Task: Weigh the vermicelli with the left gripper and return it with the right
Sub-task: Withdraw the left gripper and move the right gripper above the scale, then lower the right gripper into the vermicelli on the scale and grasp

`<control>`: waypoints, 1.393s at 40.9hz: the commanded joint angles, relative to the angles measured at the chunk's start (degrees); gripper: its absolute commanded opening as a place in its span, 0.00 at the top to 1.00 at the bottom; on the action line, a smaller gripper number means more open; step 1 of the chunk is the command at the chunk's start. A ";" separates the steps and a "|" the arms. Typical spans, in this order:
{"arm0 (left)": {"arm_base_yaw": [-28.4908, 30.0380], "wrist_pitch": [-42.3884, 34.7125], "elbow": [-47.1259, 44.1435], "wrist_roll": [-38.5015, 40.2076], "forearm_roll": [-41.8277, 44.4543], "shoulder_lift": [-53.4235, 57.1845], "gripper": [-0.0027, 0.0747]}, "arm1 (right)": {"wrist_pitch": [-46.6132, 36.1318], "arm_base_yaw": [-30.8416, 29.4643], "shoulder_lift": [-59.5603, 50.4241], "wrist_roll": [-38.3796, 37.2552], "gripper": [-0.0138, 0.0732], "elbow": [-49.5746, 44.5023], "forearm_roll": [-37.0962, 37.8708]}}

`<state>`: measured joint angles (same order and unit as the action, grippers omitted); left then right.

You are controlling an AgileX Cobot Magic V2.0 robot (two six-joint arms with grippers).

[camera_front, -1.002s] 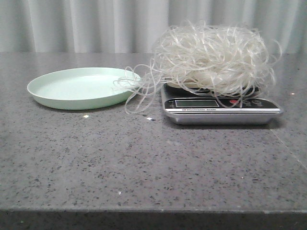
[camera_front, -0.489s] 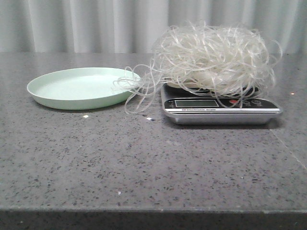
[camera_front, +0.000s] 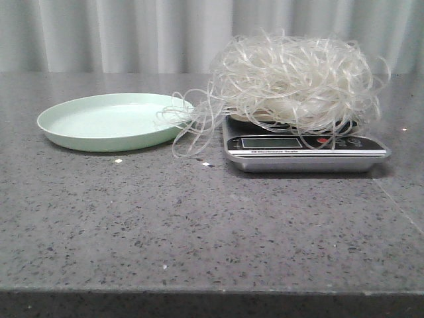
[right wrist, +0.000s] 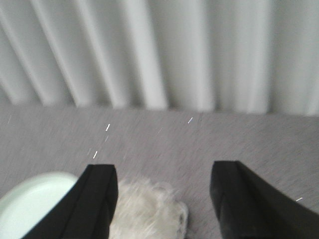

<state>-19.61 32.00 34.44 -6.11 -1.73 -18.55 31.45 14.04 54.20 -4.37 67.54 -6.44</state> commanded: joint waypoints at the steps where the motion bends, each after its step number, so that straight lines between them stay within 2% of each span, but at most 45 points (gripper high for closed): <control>1: 0.18 -4.55 1.36 0.55 -0.18 -0.51 0.79 | 0.50 4.43 4.26 3.24 0.24 3.85 -0.35; 4: 0.18 -4.55 1.36 0.55 -0.08 -0.51 0.79 | 1.77 7.79 7.71 6.77 0.24 4.44 -0.35; 11: 0.18 -4.55 1.36 0.55 0.83 -0.51 0.79 | 4.43 11.86 15.16 13.64 0.14 4.44 -0.35; 23: 0.18 -4.44 1.36 0.55 1.73 -0.51 0.79 | 9.33 11.89 22.63 15.96 0.13 4.44 0.03; 39: 0.18 -4.44 1.36 0.55 1.73 -0.51 0.79 | 9.60 11.89 27.83 15.96 0.13 4.44 8.50; 48: 0.18 -4.33 1.36 0.55 2.30 -0.51 0.79 | 9.78 11.78 31.09 15.96 0.13 4.44 8.64; 52: 0.18 -3.88 1.36 0.55 2.30 -0.51 0.79 | 10.33 11.73 31.91 15.96 0.16 4.44 8.59; 57: 0.18 -3.41 1.36 0.55 2.30 -0.51 0.79 | 10.82 11.73 32.25 15.96 0.32 4.44 8.59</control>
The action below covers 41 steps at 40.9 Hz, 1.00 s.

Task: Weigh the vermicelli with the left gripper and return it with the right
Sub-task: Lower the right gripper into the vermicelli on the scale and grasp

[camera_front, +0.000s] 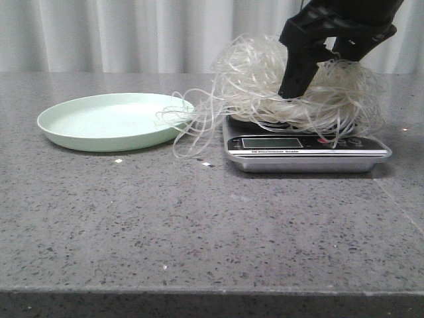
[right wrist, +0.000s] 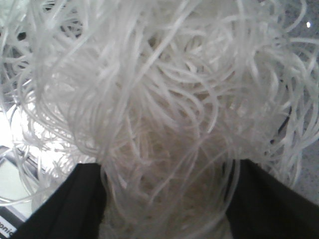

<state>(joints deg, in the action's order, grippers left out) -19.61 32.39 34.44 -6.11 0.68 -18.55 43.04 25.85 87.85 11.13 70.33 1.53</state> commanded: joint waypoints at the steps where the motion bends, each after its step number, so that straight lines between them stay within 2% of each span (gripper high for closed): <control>1: 0.18 -3.79 1.36 0.55 -0.11 -0.51 0.79 | -0.73 -0.08 -1.42 0.45 0.36 1.65 0.62; 7: 0.18 -3.79 1.36 0.55 0.47 -0.51 0.79 | 0.45 -0.08 -1.42 0.45 0.69 1.65 0.62; 10: 0.18 -3.79 1.36 0.55 0.47 -0.51 0.79 | 0.71 -0.08 -1.42 0.45 0.66 1.65 0.62; 29: 0.18 -3.79 1.36 0.55 0.47 -0.51 0.79 | -0.26 -0.08 -5.70 0.45 0.67 1.91 0.62; 41: 0.18 -3.79 1.36 0.55 0.47 -0.51 0.79 | 3.47 -0.08 -7.90 0.45 0.67 10.95 0.62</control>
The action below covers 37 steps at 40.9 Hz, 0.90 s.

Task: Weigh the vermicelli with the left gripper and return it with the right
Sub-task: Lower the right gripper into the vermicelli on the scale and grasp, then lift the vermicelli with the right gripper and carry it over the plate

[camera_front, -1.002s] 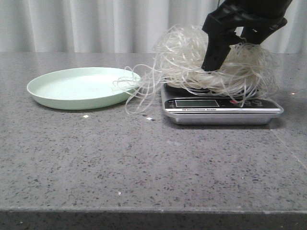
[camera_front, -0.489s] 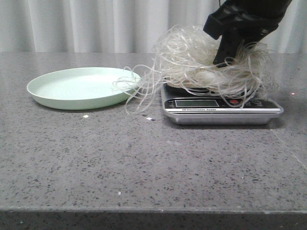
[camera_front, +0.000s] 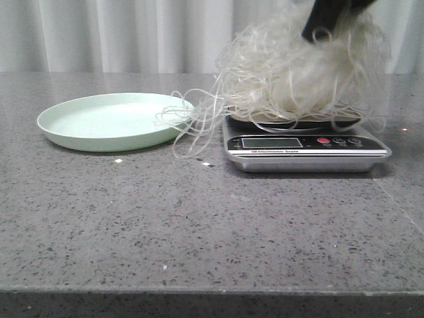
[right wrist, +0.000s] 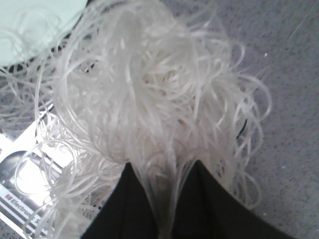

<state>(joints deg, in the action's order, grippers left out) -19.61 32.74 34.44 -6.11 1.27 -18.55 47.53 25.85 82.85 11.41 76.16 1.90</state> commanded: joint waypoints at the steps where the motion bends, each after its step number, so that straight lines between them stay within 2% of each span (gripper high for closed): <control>1: 0.18 -4.15 1.36 0.55 -0.12 -0.51 0.79 | -0.47 -0.08 -2.90 0.17 0.67 6.09 0.25; 18: 0.18 -4.15 1.36 0.55 -0.12 -0.51 0.79 | 0.88 -0.08 -2.90 0.06 0.67 23.30 0.18; 27: 0.18 -4.15 1.36 0.55 -0.12 -0.51 0.79 | -2.05 -0.08 -2.85 0.06 0.67 29.86 -1.90; 37: 0.18 -4.15 1.36 0.55 -0.12 -0.51 0.79 | -9.21 -0.08 -2.66 0.06 0.67 31.29 -11.37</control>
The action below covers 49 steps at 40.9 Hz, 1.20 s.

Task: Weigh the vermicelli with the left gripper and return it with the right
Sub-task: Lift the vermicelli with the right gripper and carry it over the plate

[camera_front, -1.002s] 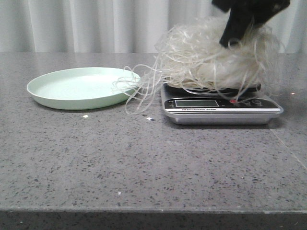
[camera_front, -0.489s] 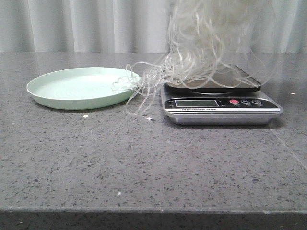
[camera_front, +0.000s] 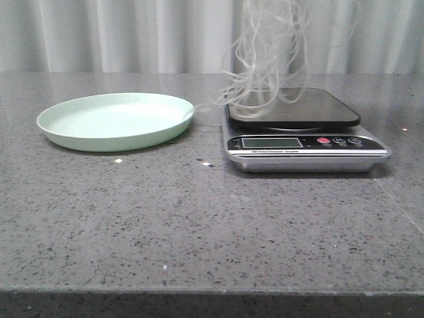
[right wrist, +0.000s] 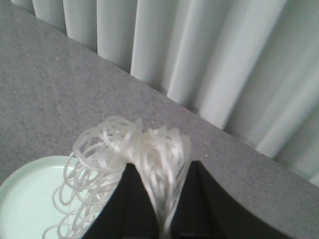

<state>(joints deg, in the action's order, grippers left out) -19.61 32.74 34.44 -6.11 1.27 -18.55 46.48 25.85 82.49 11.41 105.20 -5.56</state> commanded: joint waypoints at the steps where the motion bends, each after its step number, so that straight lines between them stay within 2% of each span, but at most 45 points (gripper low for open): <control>1: 0.18 -4.15 1.36 0.55 -0.12 -0.51 0.79 | -8.73 -0.08 -2.10 0.06 0.67 2.25 -5.13; 12: 0.18 -4.15 1.36 0.55 -0.12 -0.51 0.79 | -14.61 1.76 0.57 0.12 0.67 2.25 -13.86; 26: 0.18 -4.15 1.36 0.55 -0.12 -0.73 0.79 | -21.47 7.76 6.80 0.12 0.67 2.25 -14.80; 38: 0.18 -4.36 0.57 0.55 -0.12 -0.73 0.79 | -21.66 11.77 13.11 0.12 0.67 2.18 -14.80; 49: 0.18 -4.36 -0.94 0.55 -0.12 -0.73 0.79 | -15.80 11.89 17.72 0.12 0.67 2.18 -14.57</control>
<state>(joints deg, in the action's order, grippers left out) -19.61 32.74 32.07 -6.11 1.27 -18.55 33.13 37.73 102.12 11.36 105.20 -19.06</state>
